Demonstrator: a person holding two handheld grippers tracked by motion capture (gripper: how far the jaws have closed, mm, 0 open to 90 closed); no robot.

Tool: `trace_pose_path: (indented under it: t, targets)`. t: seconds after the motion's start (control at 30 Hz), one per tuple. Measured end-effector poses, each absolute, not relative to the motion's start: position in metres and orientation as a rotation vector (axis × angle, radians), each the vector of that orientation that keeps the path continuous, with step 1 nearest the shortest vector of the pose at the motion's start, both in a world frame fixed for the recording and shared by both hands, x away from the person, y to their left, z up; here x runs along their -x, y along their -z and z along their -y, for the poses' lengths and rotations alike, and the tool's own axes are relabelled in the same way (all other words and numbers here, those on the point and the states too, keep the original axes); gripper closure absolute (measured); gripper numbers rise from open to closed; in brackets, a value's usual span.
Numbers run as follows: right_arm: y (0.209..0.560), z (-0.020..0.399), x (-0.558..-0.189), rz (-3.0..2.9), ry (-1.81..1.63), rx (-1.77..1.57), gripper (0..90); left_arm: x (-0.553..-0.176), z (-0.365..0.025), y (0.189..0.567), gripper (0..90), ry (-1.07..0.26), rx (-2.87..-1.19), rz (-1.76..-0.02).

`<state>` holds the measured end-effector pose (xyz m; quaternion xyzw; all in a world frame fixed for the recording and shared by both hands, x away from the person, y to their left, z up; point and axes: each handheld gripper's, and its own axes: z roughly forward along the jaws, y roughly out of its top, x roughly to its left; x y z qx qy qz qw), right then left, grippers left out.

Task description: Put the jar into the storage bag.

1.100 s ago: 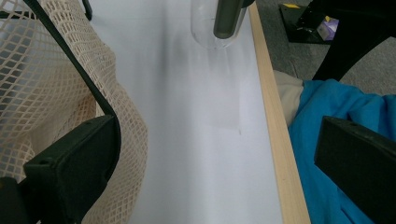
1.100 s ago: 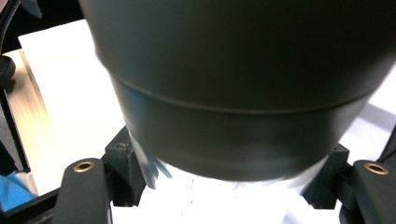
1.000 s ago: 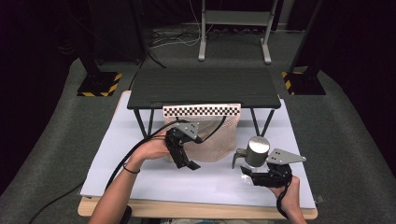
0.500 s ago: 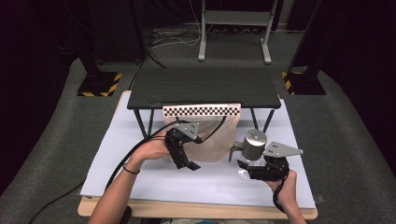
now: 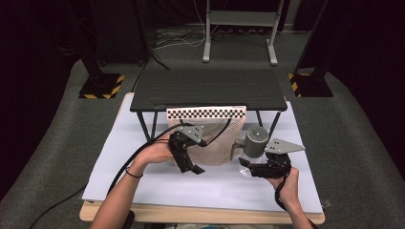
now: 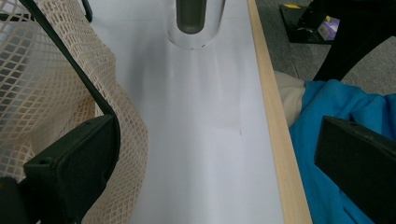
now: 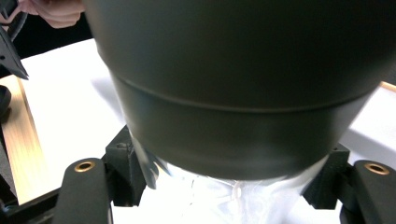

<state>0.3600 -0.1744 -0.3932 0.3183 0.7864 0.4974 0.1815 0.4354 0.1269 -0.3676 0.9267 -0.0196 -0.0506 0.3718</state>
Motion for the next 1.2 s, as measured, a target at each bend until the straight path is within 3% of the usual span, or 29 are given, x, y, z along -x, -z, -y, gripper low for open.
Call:
trace_pose_path:
  t: [1.2]
  targets:
    - [0.361, 0.157, -0.377, -2.234, -1.421, -0.817, 30.0, -0.437, -0.127, 0.369, 0.0, 0.133, -2.372, 0.051]
